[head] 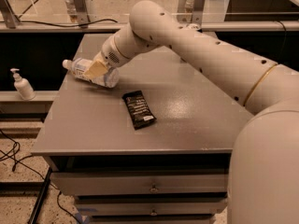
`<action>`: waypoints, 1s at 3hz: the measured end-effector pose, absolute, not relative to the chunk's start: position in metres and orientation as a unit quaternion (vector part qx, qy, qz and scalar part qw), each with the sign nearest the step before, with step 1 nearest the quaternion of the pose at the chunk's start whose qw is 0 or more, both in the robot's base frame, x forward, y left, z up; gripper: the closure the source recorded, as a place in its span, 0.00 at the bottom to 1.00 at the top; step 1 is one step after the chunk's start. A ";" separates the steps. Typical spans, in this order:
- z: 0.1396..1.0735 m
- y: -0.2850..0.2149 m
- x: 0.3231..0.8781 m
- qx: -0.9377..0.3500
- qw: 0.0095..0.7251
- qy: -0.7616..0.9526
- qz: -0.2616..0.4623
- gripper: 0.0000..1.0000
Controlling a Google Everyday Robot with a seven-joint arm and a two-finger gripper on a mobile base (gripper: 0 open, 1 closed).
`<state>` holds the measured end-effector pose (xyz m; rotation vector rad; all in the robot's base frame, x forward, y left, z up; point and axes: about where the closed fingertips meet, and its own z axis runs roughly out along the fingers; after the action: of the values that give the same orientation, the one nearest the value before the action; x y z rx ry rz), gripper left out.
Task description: Pick blue plastic bottle
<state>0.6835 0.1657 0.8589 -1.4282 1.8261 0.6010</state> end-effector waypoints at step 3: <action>0.859 0.162 0.682 -0.557 0.363 0.711 0.230 1.00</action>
Offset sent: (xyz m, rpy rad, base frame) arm -0.0036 -0.0211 0.0219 -0.0101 -0.0404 -0.0135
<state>0.6821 0.1618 0.8589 -1.4332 1.8299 0.5917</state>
